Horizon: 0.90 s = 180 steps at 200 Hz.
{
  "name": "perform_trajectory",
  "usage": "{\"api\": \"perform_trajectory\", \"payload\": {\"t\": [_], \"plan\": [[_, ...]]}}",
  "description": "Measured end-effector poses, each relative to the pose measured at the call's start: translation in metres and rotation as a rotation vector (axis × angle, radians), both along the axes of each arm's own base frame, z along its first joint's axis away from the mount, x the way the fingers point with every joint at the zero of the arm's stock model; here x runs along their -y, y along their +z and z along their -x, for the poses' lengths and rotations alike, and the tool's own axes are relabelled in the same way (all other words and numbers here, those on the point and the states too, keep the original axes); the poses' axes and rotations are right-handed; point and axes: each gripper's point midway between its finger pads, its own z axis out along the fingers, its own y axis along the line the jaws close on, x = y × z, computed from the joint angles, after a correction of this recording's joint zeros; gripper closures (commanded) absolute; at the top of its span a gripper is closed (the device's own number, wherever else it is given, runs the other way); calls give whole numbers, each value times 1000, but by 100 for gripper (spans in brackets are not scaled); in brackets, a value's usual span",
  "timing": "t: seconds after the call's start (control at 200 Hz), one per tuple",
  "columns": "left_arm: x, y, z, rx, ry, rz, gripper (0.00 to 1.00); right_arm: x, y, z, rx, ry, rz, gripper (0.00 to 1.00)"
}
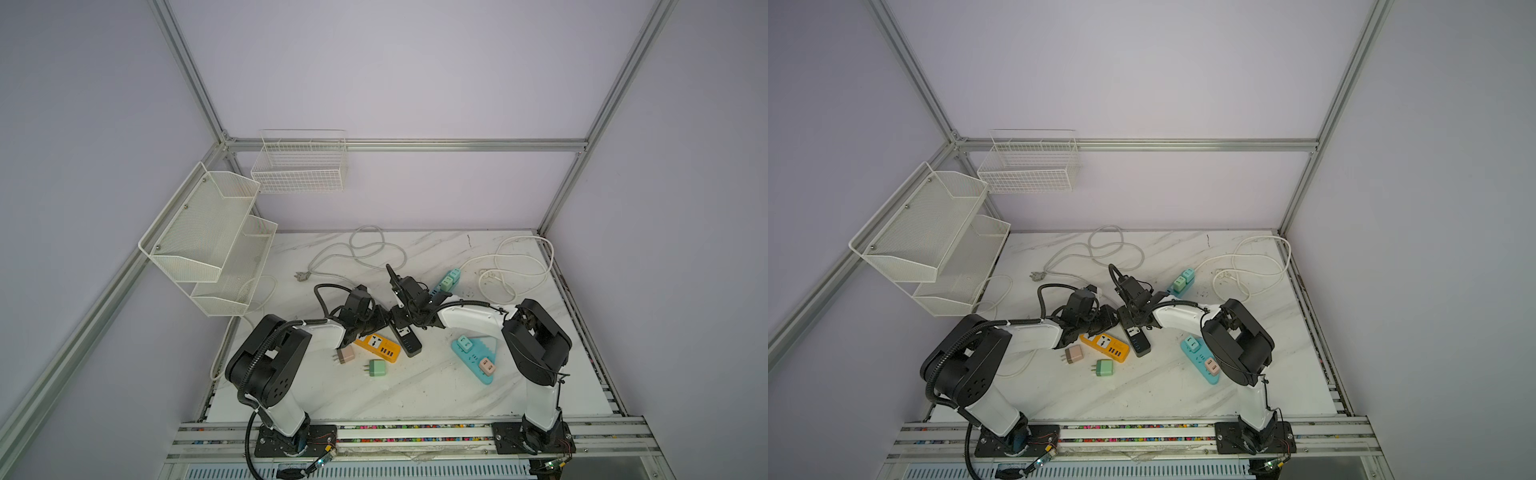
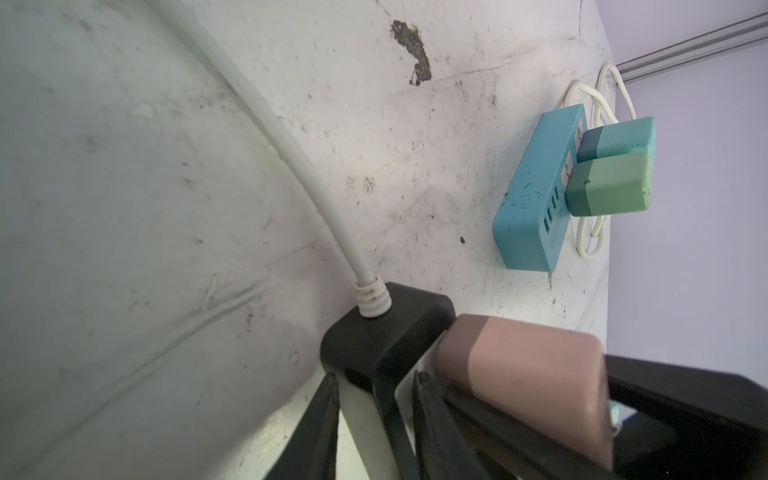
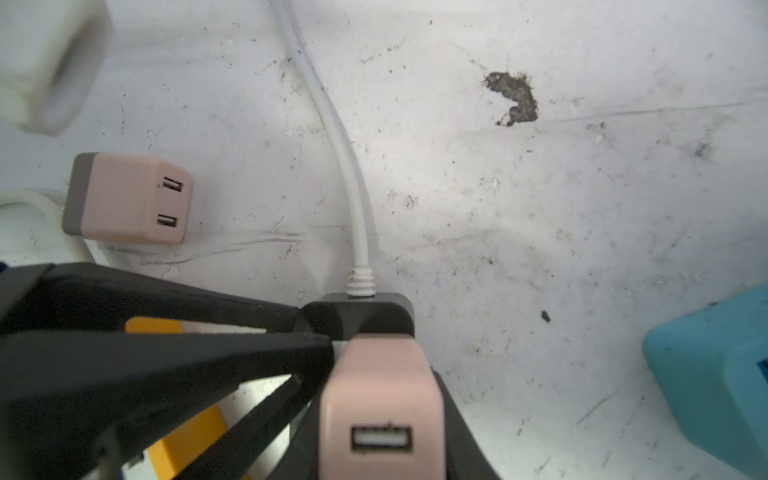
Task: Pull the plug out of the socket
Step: 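Grip the pink plug with the right gripper while the left holds the black strip, then pull the pink plug out with the right gripper while the left releases the strip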
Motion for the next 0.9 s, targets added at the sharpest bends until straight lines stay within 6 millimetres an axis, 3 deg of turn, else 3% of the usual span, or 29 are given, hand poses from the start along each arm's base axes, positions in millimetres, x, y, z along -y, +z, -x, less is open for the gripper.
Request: {"api": "perform_trajectory", "payload": {"t": [0.9], "plan": [[0,0,1,-3,-4,2,73,-1,3,2,32,-5,20,93]]}}
